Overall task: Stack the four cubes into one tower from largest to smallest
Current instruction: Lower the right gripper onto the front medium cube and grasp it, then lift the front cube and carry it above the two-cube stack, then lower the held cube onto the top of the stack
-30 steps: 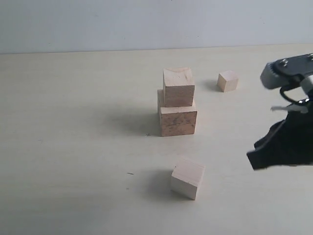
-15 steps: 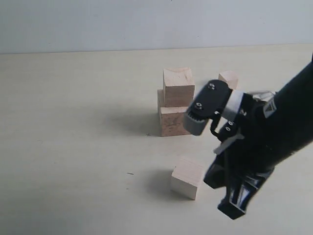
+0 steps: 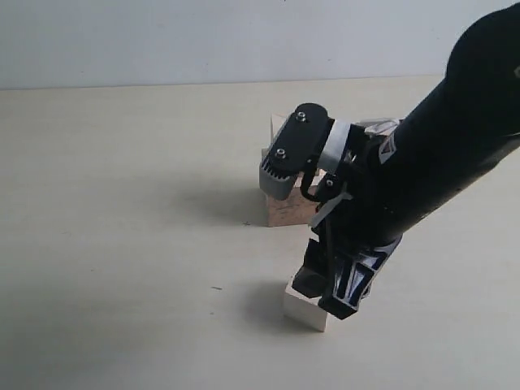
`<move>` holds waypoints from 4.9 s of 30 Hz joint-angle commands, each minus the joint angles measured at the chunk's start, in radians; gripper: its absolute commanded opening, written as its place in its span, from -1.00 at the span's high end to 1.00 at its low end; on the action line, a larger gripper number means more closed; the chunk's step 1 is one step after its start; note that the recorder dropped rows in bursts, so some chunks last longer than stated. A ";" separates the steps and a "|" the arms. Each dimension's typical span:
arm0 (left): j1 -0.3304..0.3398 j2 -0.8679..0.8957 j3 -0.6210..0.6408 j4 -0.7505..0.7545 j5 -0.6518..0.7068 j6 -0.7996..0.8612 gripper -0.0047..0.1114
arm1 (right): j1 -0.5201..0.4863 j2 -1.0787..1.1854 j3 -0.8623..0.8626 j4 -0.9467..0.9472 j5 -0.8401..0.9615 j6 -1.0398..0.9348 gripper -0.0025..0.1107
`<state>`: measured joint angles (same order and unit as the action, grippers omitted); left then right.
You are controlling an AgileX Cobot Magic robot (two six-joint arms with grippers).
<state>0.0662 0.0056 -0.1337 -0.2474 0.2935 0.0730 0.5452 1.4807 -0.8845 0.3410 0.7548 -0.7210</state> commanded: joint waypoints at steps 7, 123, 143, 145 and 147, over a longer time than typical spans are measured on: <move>-0.027 -0.006 0.091 0.051 0.007 -0.006 0.92 | 0.002 0.127 -0.007 -0.029 -0.065 -0.008 -0.21; -0.039 -0.006 0.091 -0.077 -0.054 0.003 0.92 | -0.115 0.495 -0.928 -0.383 0.466 1.179 0.29; -0.039 -0.006 0.091 -0.077 -0.054 0.003 0.92 | -0.115 0.455 -0.928 -0.384 0.466 1.181 0.29; -0.039 -0.006 0.091 -0.077 -0.054 0.003 0.92 | -0.115 0.455 -0.928 -0.384 0.454 1.181 0.29; -0.039 -0.006 0.091 -0.077 -0.054 0.003 0.92 | -0.115 0.455 -0.928 -0.384 0.431 1.181 0.29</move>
<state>0.0306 0.0056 -0.0469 -0.3295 0.2480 0.0737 0.4337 1.9451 -1.8074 -0.0327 1.2203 0.4597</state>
